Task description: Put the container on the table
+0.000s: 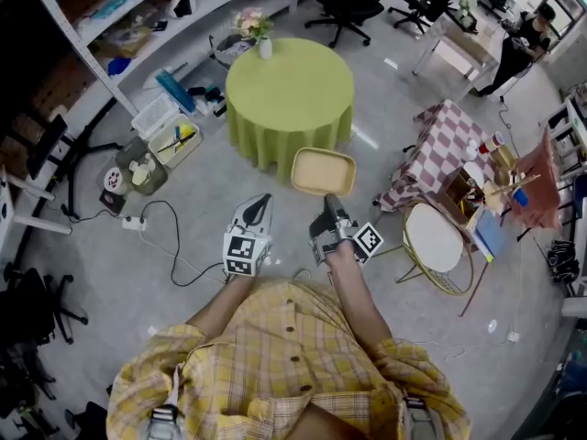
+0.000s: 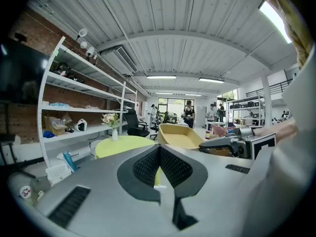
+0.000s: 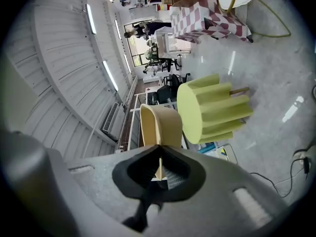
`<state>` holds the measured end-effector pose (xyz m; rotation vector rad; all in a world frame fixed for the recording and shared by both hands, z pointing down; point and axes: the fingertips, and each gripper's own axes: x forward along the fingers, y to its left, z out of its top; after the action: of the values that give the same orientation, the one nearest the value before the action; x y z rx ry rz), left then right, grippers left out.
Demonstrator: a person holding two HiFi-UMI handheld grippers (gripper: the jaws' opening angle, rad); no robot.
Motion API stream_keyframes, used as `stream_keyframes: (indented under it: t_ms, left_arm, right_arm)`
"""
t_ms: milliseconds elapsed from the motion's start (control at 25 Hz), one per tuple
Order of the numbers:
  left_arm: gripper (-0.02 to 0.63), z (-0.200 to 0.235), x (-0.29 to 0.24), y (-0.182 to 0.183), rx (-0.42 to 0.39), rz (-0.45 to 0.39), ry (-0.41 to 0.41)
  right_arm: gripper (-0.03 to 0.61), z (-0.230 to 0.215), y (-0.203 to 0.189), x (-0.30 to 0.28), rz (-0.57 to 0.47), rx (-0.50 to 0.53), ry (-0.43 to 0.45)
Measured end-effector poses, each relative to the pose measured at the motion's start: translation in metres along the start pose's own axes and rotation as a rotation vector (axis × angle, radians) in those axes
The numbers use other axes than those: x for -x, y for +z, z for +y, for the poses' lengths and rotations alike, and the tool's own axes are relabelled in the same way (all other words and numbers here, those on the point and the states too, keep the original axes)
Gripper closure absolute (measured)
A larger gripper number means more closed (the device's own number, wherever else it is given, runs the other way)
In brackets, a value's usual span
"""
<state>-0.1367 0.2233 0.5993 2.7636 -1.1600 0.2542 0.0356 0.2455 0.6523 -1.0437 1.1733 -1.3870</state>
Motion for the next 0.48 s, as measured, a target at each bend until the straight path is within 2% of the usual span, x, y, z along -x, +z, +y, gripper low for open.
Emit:
stream_keyframes:
  t_ms: [240,480]
  left_arm:
    - [0.609,-0.037,-0.007,-0.01,-0.014,0.025,0.016]
    - [0.609,-0.05,-0.008,-0.012,-0.021,0.024,0.058]
  right_arm:
    - [0.565,0.005,0.024,0.013,0.054,0.035,0.005]
    - [0.565,0.003,0.038,0.016,0.081,0.027,-0.002]
